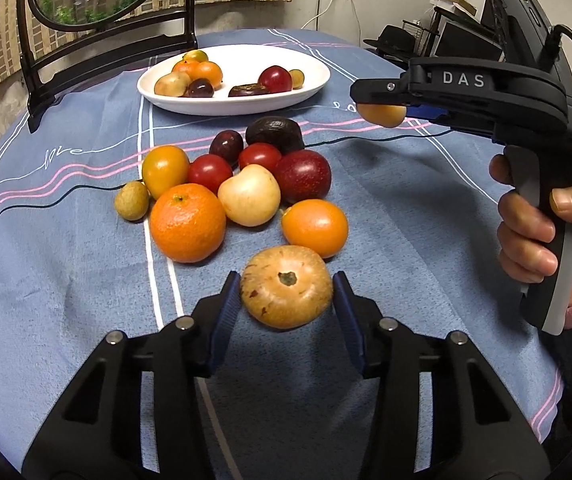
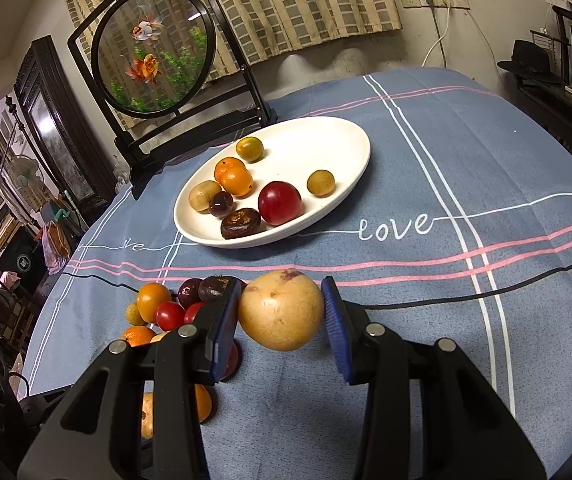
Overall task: Organize fruits
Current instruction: 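Grasp the large pale pear with the right tool while the left tool grasps the russet pear, then carry both pears over the white plate and open both tools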
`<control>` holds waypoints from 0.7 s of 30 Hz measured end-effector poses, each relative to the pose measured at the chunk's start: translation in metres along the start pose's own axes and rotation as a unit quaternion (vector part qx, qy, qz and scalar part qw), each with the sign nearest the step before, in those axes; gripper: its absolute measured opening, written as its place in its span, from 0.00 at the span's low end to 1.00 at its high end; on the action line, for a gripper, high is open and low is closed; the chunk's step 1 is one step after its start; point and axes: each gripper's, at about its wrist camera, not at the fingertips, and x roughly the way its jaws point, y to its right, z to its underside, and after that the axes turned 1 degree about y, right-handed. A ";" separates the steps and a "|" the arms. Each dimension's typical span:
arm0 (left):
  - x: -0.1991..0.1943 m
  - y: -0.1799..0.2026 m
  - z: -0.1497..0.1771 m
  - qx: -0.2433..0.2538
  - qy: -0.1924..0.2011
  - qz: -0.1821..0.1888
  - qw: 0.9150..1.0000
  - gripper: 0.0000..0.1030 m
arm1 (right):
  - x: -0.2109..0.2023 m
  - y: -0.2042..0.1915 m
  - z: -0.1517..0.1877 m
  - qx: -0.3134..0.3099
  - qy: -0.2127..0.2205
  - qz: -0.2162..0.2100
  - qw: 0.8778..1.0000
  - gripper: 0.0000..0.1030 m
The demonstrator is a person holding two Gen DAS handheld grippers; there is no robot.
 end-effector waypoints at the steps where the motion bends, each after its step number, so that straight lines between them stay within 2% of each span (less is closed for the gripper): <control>1: 0.000 0.000 0.000 0.001 0.000 -0.001 1.000 0.46 | 0.000 0.000 0.000 0.000 0.000 0.000 1.000 0.41; 13: -0.004 -0.004 0.003 -0.014 0.004 0.006 1.000 0.46 | 0.003 -0.001 0.003 -0.006 -0.005 0.010 1.000 0.41; 17: -0.012 -0.009 0.004 -0.020 0.012 0.002 1.000 0.45 | 0.003 -0.005 0.005 -0.017 -0.006 0.015 1.000 0.41; 21: -0.025 -0.015 -0.002 -0.020 0.030 0.013 0.999 0.45 | 0.001 -0.006 0.005 -0.026 -0.002 0.018 1.000 0.41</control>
